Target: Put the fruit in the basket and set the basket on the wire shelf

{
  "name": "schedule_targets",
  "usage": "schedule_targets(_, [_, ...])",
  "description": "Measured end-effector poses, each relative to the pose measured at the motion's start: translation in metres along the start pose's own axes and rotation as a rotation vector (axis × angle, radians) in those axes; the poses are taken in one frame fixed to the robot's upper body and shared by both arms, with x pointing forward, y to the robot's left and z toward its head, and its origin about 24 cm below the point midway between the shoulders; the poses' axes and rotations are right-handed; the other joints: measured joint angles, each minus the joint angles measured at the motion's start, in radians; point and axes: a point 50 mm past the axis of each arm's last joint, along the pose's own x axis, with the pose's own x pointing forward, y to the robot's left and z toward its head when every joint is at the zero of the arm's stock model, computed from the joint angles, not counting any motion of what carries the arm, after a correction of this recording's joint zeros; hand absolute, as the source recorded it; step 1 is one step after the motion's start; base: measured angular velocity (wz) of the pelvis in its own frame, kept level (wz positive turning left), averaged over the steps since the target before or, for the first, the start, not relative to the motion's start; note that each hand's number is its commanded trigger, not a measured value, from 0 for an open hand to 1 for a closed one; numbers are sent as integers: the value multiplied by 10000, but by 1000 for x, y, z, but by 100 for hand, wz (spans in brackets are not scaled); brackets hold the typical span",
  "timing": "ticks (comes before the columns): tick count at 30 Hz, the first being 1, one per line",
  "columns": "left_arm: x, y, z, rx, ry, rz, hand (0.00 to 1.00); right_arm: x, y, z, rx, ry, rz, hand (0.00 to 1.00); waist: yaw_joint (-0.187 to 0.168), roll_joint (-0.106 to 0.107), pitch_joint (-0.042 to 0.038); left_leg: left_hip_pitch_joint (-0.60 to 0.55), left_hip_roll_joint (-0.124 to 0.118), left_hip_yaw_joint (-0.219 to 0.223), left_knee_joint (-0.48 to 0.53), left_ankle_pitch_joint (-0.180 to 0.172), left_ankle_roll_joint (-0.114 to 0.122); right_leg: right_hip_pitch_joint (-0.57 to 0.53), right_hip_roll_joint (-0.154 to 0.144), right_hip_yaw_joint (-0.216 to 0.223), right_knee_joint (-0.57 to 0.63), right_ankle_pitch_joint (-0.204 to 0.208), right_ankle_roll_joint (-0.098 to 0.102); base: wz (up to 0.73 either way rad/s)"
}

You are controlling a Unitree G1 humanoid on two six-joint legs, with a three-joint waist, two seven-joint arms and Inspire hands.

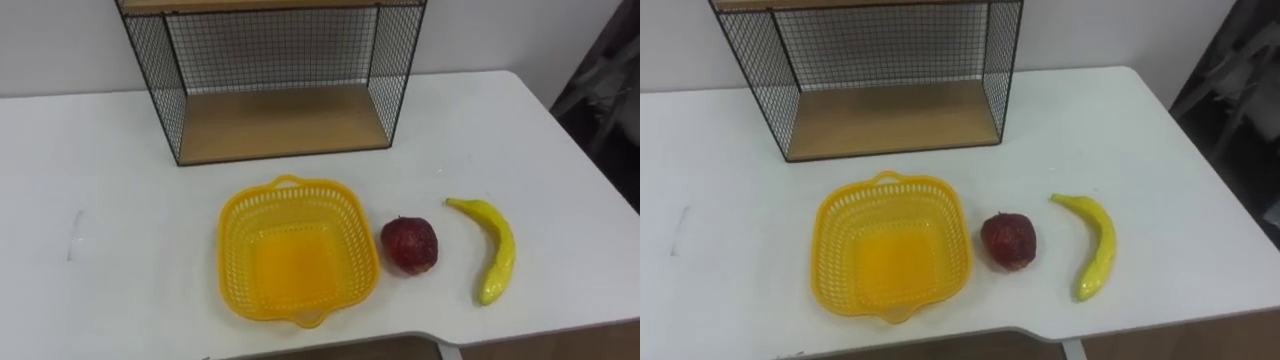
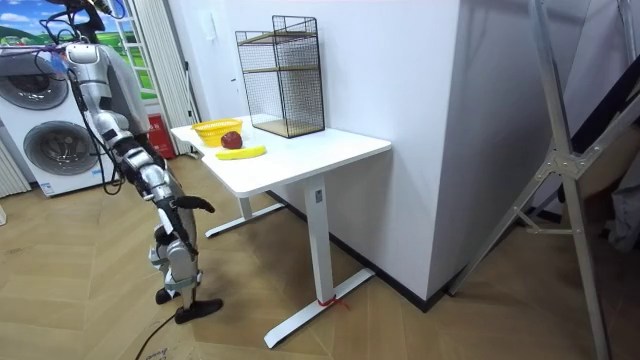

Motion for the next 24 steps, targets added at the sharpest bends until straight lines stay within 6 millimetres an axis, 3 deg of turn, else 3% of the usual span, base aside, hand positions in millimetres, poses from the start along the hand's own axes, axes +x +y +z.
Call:
schedule_targets(6, [0,6,6,-76,-475,297,0,-18,33,47,49,-2498,72,0,-164,30,-37,-39,-11,141,-5,1,2,-112,17,111,83,6,6,-7])
schedule_targets(8, [0,8,10,-134,-700,443,0,-31,45,70,370,-3753,-98,0,-193,19,-41,-44,-18,162,-4,3,1,-122,28,129,108,5,6,0])
schedule_targets(15, [-2,10,7,-92,-878,723,0,-79,67,120,1528,-7023,-821,0,-174,-112,-55,-267,-34,183,1,4,2,-409,29,170,199,1,6,-1])
schedule_targets(21, [-2,7,12,495,-1116,654,0,-125,89,150,988,-10689,-434,0,-101,-87,-47,-385,-30,219,46,5,3,-532,38,195,190,13,-1,-1])
schedule_targets(24, [-2,6,18,496,-1297,639,0,-144,100,152,438,-12049,210,0,104,-65,-51,-380,-15,287,37,4,1,-578,67,236,196,16,-8,-8])
